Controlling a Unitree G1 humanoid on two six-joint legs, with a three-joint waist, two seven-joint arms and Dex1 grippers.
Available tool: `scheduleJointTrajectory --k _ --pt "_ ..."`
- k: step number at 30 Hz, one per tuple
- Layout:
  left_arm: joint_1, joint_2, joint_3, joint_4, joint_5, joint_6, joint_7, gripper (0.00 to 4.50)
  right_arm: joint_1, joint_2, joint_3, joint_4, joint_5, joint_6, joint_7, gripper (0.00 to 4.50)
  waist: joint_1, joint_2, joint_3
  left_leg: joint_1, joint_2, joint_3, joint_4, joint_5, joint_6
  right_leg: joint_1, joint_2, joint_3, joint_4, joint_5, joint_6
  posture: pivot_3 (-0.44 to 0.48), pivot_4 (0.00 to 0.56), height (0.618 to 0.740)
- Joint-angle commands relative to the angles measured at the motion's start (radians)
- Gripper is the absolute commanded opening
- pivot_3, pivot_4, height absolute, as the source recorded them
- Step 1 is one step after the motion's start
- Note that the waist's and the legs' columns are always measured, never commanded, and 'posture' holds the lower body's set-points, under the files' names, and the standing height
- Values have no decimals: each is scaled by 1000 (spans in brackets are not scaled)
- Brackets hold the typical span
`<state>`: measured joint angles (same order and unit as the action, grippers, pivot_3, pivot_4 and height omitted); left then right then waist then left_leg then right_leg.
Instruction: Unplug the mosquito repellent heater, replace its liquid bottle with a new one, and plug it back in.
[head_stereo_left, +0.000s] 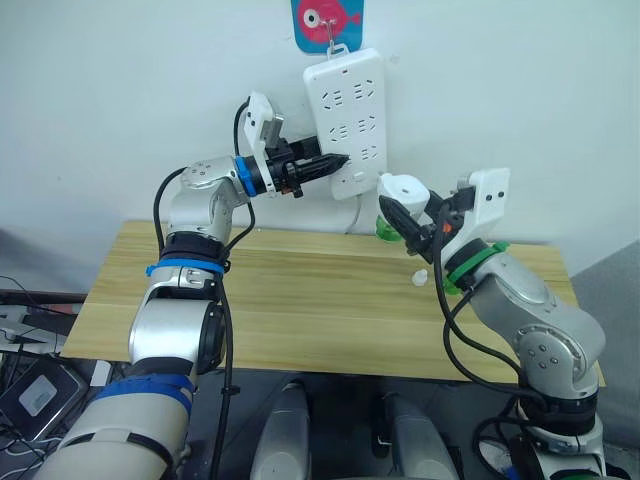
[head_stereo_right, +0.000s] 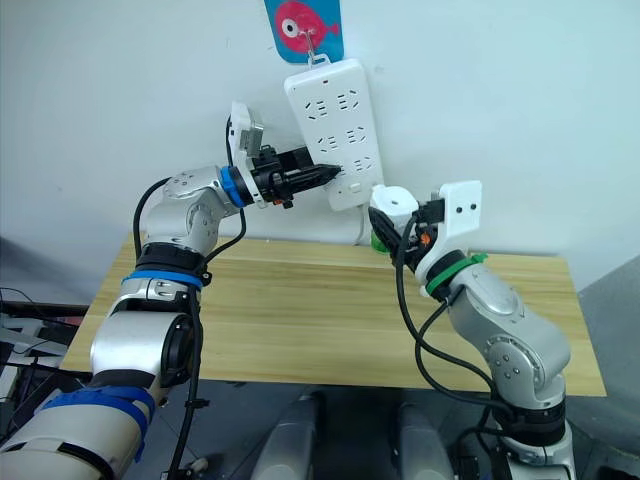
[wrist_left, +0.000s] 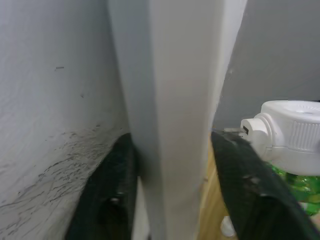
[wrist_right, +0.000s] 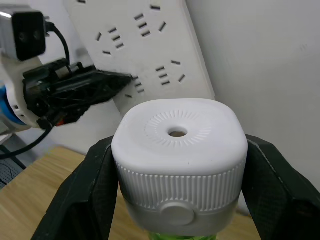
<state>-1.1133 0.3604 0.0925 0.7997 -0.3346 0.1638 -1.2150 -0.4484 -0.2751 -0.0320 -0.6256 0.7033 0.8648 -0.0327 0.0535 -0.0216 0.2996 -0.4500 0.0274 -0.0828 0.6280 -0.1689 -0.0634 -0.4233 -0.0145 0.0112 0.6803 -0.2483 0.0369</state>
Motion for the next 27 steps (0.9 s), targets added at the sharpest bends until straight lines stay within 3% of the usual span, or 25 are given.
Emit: scheduleJointTrajectory --k 1,27 --pt "-11 -6 -3 -30 -15 27 -21 1283 -51 4 7 -40 -18 14 -16 3002 0 0 0 0 0 0 0 0 0 0 0 0 0 0 0 186 233 740" --pt "15 -12 -16 -72 -9 45 -33 1283 -168 47 69 38 -172 28 6 3002 -6 0 0 0 0 0 0 0 0 0 0 0 0 0 0 190 235 740"
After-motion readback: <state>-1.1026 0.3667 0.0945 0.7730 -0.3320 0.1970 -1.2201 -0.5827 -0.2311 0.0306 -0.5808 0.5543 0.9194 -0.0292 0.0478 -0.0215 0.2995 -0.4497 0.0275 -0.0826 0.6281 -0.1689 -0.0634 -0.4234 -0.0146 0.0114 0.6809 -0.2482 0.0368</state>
